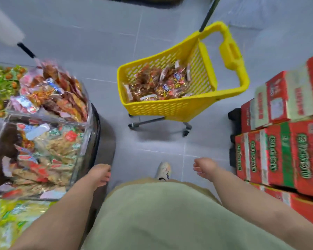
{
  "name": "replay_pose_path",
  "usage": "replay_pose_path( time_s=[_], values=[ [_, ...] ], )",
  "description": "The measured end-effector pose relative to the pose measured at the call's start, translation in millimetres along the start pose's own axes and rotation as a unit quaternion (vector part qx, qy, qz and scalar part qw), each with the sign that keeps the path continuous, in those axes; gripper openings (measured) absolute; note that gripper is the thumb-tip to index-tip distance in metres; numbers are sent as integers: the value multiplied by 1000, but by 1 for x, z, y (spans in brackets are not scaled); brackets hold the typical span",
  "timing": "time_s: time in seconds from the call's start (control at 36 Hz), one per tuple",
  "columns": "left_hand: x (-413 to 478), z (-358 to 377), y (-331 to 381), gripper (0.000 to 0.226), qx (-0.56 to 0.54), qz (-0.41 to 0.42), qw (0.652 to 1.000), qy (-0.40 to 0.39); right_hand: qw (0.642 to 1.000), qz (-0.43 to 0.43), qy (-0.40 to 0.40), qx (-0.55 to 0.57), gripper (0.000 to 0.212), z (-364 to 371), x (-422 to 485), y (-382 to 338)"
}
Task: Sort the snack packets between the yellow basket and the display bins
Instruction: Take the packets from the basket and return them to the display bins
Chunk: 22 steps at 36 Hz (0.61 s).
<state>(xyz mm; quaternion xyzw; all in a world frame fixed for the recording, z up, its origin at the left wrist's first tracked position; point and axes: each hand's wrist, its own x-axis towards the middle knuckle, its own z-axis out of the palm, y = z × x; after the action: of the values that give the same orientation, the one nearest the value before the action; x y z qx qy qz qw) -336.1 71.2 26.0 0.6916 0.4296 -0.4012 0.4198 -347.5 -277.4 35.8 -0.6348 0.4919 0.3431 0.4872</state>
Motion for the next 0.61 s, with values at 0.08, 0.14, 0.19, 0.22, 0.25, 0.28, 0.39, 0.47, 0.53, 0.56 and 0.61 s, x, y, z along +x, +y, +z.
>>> replay_pose_path(
  time_s=[0.08,0.14,0.19,0.22,0.25,0.28,0.39,0.47,0.53,0.56,0.61],
  values=[
    [5,19,26,13,-20,11,1000,-6,1000,-29,5,1,19,-21,10,-31],
    [8,29,40,14,-19,17,1000,-17,999,-31,6,13,16,-30,16,-44],
    [11,34,54,18,0,14,1000,-23,999,-26,1,31,13,-34,22,-53],
    [12,36,60,20,10,10,1000,-25,999,-21,-2,37,14,-35,24,-55],
    [15,37,66,22,20,8,999,-27,999,-12,-4,39,15,-35,26,-58],
    [18,37,73,23,30,7,999,-27,999,-2,-4,34,15,-33,28,-61],
    [29,28,105,23,58,2,998,-15,1000,-4,-11,7,18,-17,34,-88],
    [42,19,137,18,54,0,998,-18,999,-32,-24,1,21,-1,40,-125],
    [53,10,160,20,65,5,998,-24,998,-44,-33,16,23,8,45,-154],
    [59,4,173,22,76,9,997,-30,998,-51,-30,24,24,12,48,-169],
    [69,-7,198,25,94,21,995,-39,997,-64,-20,30,27,20,54,-199]
  ],
)
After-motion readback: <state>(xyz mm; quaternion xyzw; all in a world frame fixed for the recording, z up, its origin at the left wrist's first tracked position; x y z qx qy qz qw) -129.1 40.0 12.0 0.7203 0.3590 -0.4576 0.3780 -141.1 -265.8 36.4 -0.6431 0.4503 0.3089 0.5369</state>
